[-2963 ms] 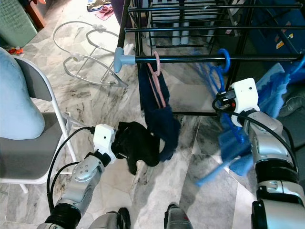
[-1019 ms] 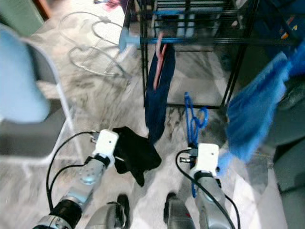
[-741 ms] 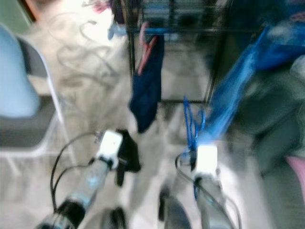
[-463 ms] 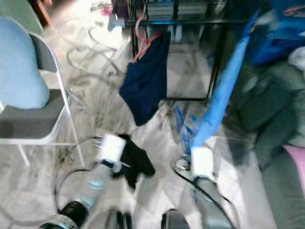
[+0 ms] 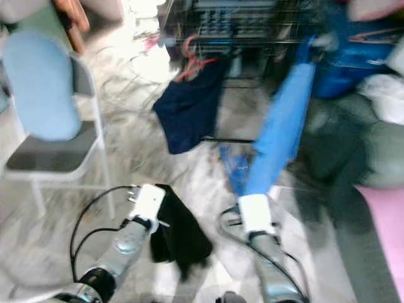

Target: Hang hanger

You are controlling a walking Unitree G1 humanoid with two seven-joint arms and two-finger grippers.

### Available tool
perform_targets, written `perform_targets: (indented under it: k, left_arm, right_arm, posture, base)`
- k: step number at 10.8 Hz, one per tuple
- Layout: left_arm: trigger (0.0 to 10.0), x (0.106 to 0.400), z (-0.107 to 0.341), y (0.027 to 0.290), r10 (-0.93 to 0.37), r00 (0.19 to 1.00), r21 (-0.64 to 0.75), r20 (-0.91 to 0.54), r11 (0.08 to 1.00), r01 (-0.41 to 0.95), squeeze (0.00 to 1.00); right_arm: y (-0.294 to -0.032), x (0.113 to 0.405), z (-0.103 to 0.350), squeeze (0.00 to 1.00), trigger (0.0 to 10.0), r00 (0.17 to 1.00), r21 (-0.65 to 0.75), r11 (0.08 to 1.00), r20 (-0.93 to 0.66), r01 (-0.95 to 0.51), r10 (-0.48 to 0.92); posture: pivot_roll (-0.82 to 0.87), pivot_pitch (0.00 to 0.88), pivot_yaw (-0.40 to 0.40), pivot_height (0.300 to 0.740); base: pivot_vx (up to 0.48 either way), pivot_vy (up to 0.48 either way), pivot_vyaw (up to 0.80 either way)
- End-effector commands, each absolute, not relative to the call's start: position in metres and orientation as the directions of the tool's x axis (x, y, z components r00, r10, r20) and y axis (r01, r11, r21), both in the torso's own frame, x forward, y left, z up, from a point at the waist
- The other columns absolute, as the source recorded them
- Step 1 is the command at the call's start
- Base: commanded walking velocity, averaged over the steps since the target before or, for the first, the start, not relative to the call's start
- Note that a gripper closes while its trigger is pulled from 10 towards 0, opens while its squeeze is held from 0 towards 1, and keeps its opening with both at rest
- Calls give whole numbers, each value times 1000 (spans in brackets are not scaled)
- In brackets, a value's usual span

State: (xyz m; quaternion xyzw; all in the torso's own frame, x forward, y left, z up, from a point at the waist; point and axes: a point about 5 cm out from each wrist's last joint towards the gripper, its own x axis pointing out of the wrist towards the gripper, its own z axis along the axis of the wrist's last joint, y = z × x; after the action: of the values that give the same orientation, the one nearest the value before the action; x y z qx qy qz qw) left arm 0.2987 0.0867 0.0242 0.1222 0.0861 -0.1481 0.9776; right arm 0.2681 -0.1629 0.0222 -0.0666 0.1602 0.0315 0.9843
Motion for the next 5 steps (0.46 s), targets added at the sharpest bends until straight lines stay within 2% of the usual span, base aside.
perform_targets:
  k: [1,2,5]
  left_arm:
    - [10000,295,20,101,-246,946,231,-209,928,293,0]
    - [10000,293,16,106,-236,946,235,-223,929,287,0]
    - [10000,294,15,124,-127,968,244,-217,953,180,0]
  right_arm:
    - [-154,270,25,0,10000,959,-116,990,-281,-81,45]
    - [-155,269,22,0,10000,953,-102,993,-300,-65,32]
    - [-130,265,11,0,10000,923,-99,970,-341,-224,178]
  posture:
    - [-182,97,28,740]
    - [-167,93,22,740]
    - [-123,87,-19,740]
  base:
    - [0,0,0]
    - [0,0,0]
    - [0,0,0]
